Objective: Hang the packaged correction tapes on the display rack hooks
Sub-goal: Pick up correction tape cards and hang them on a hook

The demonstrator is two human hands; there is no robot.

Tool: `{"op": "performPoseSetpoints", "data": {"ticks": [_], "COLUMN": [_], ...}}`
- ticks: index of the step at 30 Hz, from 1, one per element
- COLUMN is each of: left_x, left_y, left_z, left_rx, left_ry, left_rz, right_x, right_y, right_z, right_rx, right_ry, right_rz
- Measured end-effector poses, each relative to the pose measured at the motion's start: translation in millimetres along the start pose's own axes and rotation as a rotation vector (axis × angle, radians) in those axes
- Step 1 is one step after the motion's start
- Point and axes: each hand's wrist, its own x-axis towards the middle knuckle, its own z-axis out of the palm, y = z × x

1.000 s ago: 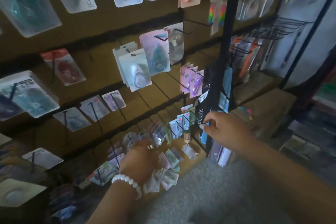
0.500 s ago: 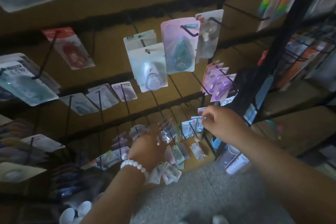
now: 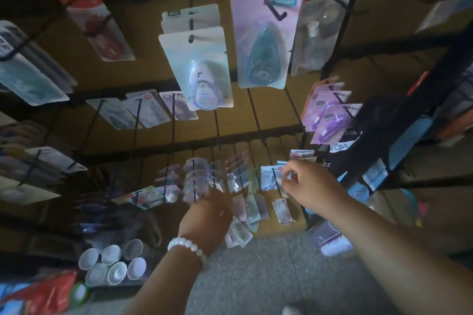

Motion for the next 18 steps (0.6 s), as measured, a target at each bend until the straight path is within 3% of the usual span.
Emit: {"op": "performPoseSetpoints", "data": {"ticks": [8,14,18], "left_x": [34.5,88.0,130.1], "left_y": [-33.0,-66.5,-82.5], "left_z": [93.3,203.6,281.2], "left_rx": [-0.019,-0.056,-0.122], "left_ry": [-0.053,-0.121,-0.176], "left_rz": [-0.016,0.038,-0.038], "right_x": [4.5,11.3,24.7], "right_y": [50.8,127.6,190.7], "right_z": [95.7,207.5,270.8], "right_rx": [0.004,0.018,0.027], "right_ry": [-0.089,-0.08,-0.088], "right_rz": [0.069,0.212,0.315]}}
